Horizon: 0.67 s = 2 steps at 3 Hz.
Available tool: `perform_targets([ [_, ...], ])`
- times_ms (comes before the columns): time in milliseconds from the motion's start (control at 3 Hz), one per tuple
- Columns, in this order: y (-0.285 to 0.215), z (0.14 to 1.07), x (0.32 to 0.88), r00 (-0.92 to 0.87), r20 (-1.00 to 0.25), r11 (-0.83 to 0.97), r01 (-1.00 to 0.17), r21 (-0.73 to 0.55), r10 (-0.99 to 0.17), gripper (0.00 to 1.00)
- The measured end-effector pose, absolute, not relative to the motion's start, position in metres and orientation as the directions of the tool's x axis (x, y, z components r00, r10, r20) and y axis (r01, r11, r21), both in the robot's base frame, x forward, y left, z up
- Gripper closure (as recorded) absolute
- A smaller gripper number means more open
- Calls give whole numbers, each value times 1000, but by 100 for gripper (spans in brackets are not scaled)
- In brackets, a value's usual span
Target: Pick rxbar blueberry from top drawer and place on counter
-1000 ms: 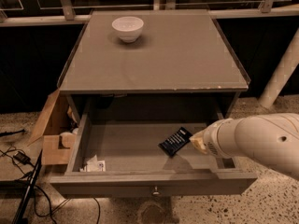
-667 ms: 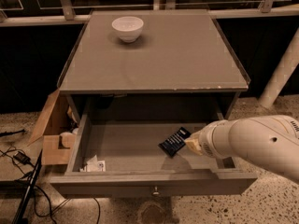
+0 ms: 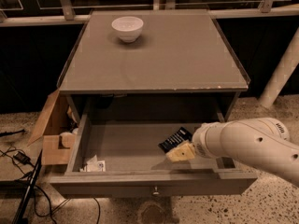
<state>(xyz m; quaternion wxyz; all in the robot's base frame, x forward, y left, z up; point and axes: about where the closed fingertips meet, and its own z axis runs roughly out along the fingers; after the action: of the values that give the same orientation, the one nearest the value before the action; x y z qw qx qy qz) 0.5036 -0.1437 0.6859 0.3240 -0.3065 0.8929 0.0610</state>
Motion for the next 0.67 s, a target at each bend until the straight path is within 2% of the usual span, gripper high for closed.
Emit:
perform_targets([
  [667,-136,663,516,-607,-634,814,-578,-61,-478,14],
])
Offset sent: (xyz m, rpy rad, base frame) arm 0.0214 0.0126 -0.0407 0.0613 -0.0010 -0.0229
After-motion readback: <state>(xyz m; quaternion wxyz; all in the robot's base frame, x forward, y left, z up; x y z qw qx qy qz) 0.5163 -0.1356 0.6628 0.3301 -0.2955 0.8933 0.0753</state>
